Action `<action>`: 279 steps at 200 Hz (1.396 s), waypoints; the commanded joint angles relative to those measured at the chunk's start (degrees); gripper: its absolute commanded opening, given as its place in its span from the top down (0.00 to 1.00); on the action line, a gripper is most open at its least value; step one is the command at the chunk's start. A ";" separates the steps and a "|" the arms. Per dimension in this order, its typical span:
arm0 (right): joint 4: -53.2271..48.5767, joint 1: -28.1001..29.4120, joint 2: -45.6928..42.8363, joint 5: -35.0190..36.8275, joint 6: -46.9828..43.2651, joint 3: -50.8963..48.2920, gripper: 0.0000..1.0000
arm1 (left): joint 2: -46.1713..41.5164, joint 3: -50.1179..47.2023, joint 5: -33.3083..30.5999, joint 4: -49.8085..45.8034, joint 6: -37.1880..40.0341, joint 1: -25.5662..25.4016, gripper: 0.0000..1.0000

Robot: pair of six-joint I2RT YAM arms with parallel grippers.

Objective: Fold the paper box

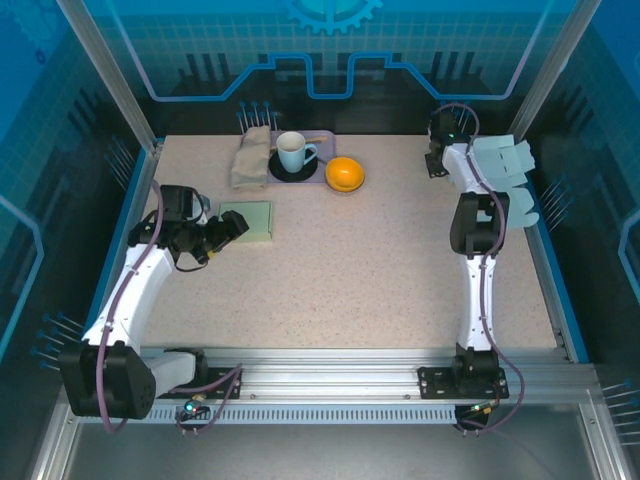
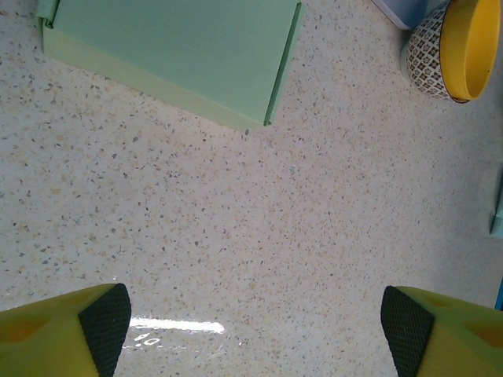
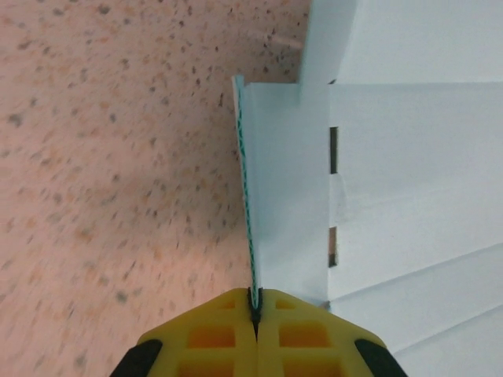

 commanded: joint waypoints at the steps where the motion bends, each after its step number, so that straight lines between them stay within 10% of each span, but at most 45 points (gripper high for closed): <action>1: 4.37 1.63 -16.10 -2.35 2.58 -8.40 1.00 | -1.90 -0.37 1.78 -0.54 -0.54 -0.06 0.14; 63: 6.46 10.25 -50.89 3.93 4.77 -39.59 1.00 | -8.75 2.41 1.16 -2.47 -3.04 -1.55 0.14; 122: -3.12 31.37 -71.35 10.56 13.99 -56.58 1.00 | -15.46 3.24 0.46 -5.08 -7.31 -3.89 0.15; 197: 18.83 50.60 -64.35 -2.95 37.60 -73.30 1.00 | -20.27 -2.04 -1.60 -6.09 -10.98 -5.67 0.16; 279: 19.67 52.22 -56.11 -10.09 36.53 -64.26 0.63 | -19.17 -9.51 -2.80 -2.40 -13.93 -9.91 0.16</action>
